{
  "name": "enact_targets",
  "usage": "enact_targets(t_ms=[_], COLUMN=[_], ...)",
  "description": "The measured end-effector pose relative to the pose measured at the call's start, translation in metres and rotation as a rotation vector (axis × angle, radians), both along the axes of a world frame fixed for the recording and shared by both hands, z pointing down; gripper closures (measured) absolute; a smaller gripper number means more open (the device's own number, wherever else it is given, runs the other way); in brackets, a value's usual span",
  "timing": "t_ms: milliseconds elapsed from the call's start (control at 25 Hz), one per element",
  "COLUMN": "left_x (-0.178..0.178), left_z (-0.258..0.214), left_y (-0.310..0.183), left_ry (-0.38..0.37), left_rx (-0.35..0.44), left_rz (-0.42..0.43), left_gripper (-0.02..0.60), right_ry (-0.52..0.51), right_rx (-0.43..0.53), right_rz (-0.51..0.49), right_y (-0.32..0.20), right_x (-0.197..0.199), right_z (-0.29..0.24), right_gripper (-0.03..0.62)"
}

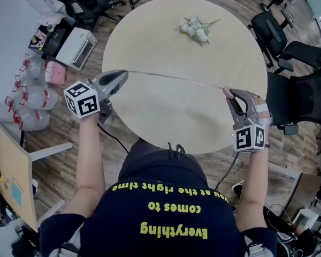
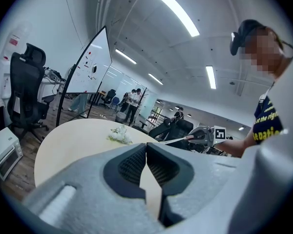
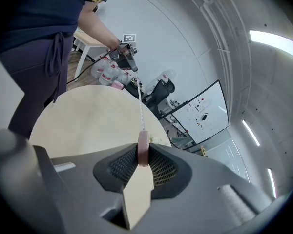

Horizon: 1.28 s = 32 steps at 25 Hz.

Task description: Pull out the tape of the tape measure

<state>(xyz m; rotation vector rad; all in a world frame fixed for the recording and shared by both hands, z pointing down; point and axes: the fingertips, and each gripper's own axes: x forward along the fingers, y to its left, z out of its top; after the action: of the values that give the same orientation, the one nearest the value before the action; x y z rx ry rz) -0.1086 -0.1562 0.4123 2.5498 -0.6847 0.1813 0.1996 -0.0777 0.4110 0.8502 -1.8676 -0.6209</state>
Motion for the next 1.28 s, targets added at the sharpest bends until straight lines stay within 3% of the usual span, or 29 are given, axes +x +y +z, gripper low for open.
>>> enact_targets(t_ms=[1280], left_x=[0.004], left_z=[0.0], left_y=[0.006], left_ry=[0.023], left_rx=[-0.008], left_rz=[0.016], left_gripper=[0.575], right_ry=[-0.007], right_rx=[-0.004], right_rz=[-0.015], right_y=[0.005], right_x=[-0.011], right_z=[0.004], right_gripper=[0.511])
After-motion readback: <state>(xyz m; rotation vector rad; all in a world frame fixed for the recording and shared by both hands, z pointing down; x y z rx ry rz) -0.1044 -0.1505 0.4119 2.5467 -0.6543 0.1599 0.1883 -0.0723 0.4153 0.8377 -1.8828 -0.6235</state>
